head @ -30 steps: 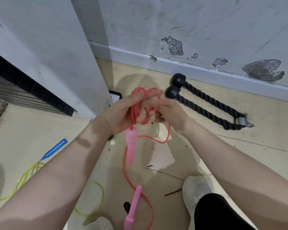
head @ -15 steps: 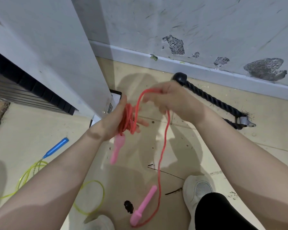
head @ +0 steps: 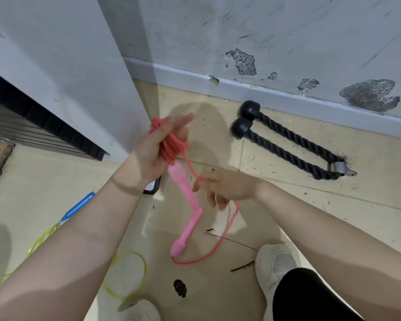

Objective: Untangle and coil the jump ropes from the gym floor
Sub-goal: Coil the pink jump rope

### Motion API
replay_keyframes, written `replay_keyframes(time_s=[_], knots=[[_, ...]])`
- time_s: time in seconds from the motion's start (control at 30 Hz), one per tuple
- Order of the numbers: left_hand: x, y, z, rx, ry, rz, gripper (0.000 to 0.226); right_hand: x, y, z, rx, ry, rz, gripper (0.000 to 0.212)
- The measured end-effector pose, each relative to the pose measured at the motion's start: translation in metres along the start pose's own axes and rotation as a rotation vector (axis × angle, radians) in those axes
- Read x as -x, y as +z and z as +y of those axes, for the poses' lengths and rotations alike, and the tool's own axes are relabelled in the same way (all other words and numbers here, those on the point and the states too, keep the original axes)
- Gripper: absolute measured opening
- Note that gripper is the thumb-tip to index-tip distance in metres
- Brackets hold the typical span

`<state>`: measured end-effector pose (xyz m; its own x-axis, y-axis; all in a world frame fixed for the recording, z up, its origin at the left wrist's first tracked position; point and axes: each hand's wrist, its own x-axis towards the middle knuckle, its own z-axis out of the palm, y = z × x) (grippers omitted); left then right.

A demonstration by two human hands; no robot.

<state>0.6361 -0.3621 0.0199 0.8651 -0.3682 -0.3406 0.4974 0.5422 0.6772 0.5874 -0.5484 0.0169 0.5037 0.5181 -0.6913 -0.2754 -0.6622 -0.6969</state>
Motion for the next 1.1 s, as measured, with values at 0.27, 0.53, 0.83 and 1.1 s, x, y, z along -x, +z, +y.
replay_keyframes(time_s=[0.27, 0.53, 0.83, 1.1], knots=[[0.014, 0.015, -0.011, -0.883, 0.05, 0.177, 0.015, 0.033, -0.027, -0.06, 0.027, -0.244, 0.022, 0.014], [0.015, 0.037, -0.006, -0.494, -0.327, -0.502, 0.075, 0.012, -0.056, -0.026, -0.239, -0.38, 0.719, 0.044], [0.001, 0.018, 0.003, -0.053, 0.06, -0.03, 0.061, -0.002, -0.011, 0.002, -0.009, -0.022, 0.084, 0.012], [0.009, 0.016, -0.032, -0.8, 0.049, 0.234, 0.016, 0.013, -0.008, -0.05, 0.46, -0.055, -0.147, 0.029]])
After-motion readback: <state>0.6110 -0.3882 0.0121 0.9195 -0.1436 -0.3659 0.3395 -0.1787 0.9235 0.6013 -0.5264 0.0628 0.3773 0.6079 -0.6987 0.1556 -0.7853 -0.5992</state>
